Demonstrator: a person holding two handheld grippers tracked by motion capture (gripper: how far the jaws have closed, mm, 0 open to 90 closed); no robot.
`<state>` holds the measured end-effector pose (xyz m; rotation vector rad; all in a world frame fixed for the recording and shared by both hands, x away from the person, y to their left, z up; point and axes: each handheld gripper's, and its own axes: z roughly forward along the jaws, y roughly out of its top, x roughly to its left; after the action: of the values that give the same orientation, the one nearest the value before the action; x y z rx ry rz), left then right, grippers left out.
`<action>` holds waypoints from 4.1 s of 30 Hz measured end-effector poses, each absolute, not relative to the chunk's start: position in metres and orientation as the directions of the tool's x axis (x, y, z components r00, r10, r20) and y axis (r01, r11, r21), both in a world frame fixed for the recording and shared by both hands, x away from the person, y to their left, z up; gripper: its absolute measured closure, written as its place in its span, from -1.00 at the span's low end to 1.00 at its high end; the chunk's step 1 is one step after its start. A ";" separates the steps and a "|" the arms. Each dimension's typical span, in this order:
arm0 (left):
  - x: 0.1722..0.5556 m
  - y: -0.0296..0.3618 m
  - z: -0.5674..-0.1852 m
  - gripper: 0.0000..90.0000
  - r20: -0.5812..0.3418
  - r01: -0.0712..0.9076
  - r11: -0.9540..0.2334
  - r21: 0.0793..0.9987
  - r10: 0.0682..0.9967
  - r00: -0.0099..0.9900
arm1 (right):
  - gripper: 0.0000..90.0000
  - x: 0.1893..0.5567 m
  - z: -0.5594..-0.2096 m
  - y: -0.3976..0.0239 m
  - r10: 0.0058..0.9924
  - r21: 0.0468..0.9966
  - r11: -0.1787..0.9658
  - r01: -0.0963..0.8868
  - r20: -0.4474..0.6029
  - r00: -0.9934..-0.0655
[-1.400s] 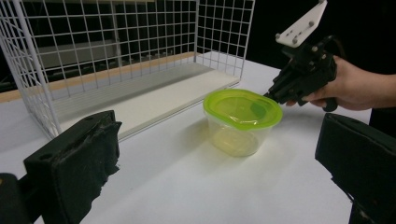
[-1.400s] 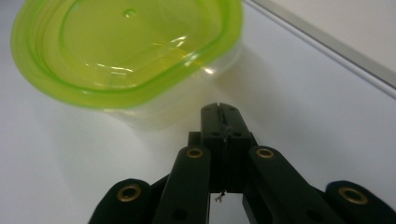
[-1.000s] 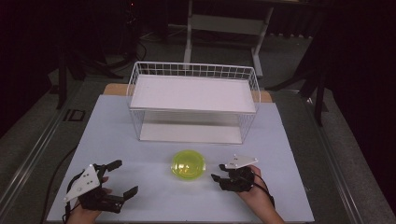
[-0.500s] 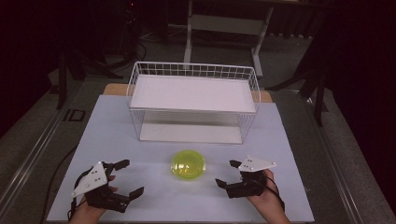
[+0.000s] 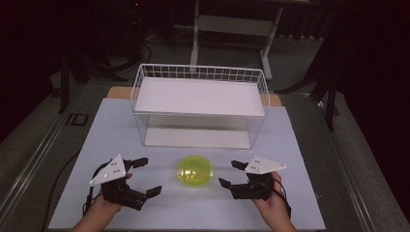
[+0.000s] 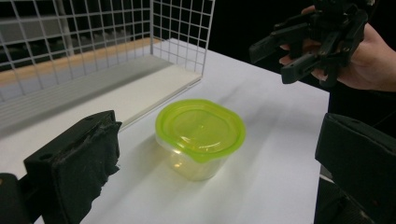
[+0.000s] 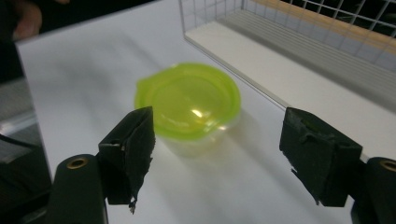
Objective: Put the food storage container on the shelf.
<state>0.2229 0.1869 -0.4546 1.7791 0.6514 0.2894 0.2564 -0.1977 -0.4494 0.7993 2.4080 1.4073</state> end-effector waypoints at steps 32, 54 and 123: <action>0.290 0.135 -0.494 -0.64 -0.466 0.673 -0.150 0.724 0.614 0.637 | -0.09 0.305 -0.482 -0.169 0.611 0.752 0.253 0.609 0.364 -0.703; 0.287 0.135 -0.509 0.68 -0.585 0.772 -0.133 0.622 0.577 0.571 | 0.67 0.302 -0.495 -0.164 0.621 0.665 0.220 0.714 0.469 -0.628; 0.376 0.128 -0.514 0.82 -0.641 0.708 0.198 0.678 0.630 0.438 | 0.75 0.389 -0.496 -0.154 0.751 0.797 0.001 0.604 0.398 -0.527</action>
<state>0.3762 0.1284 -0.5145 1.4875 1.2441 -0.0805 0.3886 -0.1542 -0.4956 1.4474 2.1172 1.5564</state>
